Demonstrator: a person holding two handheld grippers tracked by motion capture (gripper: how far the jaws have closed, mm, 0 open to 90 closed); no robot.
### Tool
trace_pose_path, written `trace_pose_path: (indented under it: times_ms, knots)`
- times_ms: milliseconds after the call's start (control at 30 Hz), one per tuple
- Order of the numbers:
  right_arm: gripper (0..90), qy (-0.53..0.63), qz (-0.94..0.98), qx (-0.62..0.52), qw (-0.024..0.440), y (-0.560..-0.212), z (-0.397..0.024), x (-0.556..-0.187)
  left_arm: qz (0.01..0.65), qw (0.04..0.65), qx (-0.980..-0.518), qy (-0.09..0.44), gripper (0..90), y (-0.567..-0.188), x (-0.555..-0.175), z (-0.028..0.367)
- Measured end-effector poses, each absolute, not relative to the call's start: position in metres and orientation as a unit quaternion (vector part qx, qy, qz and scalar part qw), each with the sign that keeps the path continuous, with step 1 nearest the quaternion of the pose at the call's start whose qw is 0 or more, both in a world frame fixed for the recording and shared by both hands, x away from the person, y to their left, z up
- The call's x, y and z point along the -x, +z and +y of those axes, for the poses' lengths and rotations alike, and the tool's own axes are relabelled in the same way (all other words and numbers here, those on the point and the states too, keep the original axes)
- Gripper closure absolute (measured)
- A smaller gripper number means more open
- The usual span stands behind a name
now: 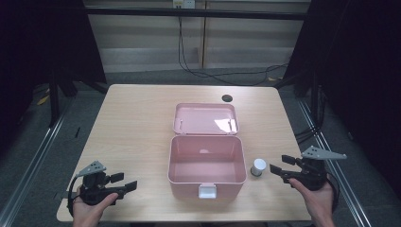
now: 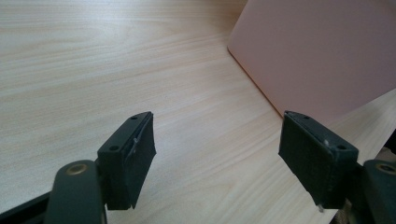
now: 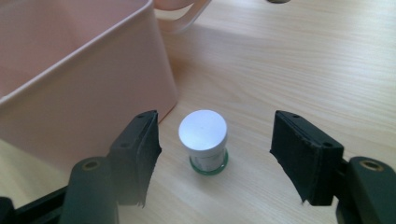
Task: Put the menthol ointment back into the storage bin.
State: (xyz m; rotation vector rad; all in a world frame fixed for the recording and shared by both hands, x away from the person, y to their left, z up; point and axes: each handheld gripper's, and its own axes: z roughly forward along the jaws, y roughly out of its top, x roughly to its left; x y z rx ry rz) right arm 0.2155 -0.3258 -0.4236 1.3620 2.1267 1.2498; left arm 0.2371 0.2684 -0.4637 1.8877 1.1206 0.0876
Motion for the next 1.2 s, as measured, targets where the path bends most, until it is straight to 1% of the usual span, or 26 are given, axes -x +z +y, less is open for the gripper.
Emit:
trace_pose_path:
  times_ms: [67, 233, 300, 400, 467, 667, 733, 767, 933, 1067, 1100, 1133, 1200]
  knots:
    - [30.3, 0.430, 0.753, -0.474, 0.154, -0.422, -0.326, -0.219, 0.455, 0.455, -0.765, 0.036, 26.9, -0.464, -0.237, 0.269]
    - [30.3, 0.419, 0.764, -0.469, 0.144, -0.417, -0.324, -0.225, 0.454, 0.450, -0.768, 0.037, 27.0, -0.464, -0.238, 0.268]
    - [33.4, 0.398, 0.786, -0.454, 0.133, -0.408, -0.323, -0.230, 0.456, 0.448, -0.768, 0.035, 27.1, -0.464, -0.238, 0.268]
    - [33.4, 0.403, 0.785, -0.451, 0.135, -0.401, -0.323, -0.233, 0.455, 0.449, -0.768, 0.036, 27.1, -0.464, -0.238, 0.269]
    - [34.3, 0.391, 0.791, -0.453, 0.124, -0.397, -0.322, -0.236, 0.453, 0.449, -0.769, 0.036, 27.2, -0.464, -0.238, 0.269]
    - [33.7, 0.361, 0.808, -0.450, 0.116, -0.396, -0.312, -0.245, 0.452, 0.449, -0.770, 0.037, 27.2, -0.464, -0.238, 0.269]
    - [35.3, 0.358, 0.812, -0.446, 0.114, -0.395, -0.310, -0.248, 0.453, 0.448, -0.770, 0.035, 27.0, -0.464, -0.238, 0.269]
    - [35.2, 0.354, 0.813, -0.449, 0.109, -0.393, -0.308, -0.249, 0.453, 0.448, -0.770, 0.036, 27.0, -0.464, -0.238, 0.269]
    - [33.8, 0.321, 0.827, -0.448, 0.110, -0.387, -0.300, -0.259, 0.452, 0.448, -0.771, 0.037, 27.0, -0.464, -0.238, 0.269]
    - [33.9, 0.289, 0.843, -0.445, 0.090, -0.388, -0.294, -0.268, 0.451, 0.448, -0.771, 0.038, 27.3, -0.463, -0.237, 0.269]
    - [34.2, 0.281, 0.846, -0.445, 0.082, -0.388, -0.292, -0.270, 0.450, 0.447, -0.772, 0.040, 27.6, -0.463, -0.237, 0.269]
    - [36.7, 0.268, 0.852, -0.442, 0.083, -0.389, -0.288, -0.274, 0.449, 0.448, -0.772, 0.040, 27.9, -0.463, -0.237, 0.269]
    - [38.1, 0.263, 0.854, -0.441, 0.082, -0.389, -0.287, -0.276, 0.450, 0.448, -0.772, 0.039, 28.0, -0.463, -0.237, 0.269]
